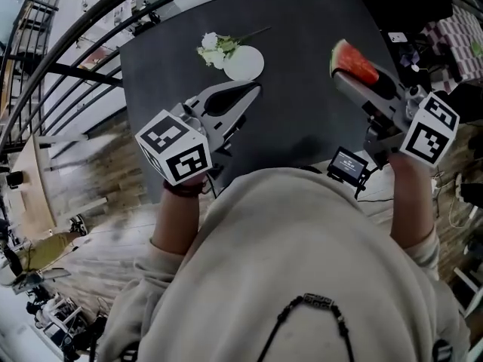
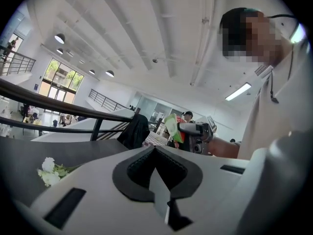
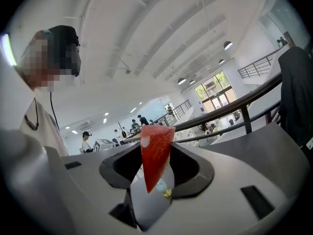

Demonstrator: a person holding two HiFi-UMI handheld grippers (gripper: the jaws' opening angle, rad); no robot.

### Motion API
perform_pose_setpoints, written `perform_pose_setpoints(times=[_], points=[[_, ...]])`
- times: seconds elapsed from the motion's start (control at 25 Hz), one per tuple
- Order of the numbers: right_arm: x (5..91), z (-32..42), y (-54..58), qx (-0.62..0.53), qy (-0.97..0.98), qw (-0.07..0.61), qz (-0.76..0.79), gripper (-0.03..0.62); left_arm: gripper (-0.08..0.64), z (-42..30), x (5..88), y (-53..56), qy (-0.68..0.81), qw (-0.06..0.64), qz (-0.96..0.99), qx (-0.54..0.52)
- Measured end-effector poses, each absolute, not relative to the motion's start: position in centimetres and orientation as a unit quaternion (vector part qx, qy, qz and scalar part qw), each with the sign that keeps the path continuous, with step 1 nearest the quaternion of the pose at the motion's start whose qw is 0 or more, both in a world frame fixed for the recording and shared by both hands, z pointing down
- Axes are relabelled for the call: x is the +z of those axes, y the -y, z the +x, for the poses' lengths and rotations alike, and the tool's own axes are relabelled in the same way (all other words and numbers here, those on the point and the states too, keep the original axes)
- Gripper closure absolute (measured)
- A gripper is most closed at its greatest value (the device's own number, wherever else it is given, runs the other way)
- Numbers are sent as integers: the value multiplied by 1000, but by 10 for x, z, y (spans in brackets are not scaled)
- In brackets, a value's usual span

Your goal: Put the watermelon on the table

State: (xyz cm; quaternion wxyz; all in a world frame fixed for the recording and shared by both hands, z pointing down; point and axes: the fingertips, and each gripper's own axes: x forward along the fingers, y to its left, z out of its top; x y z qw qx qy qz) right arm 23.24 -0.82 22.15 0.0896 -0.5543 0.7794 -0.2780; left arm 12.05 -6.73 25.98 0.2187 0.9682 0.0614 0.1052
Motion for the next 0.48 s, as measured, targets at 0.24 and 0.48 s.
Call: perform_pose_setpoints(times=[0.24, 0.48], points=[[217, 197, 37, -274, -773, 42, -570, 410, 557, 77, 268, 81, -58, 216, 970, 91], [226, 179, 52, -294, -765, 4, -573, 408, 557, 70, 284, 91, -63, 257, 961, 79]])
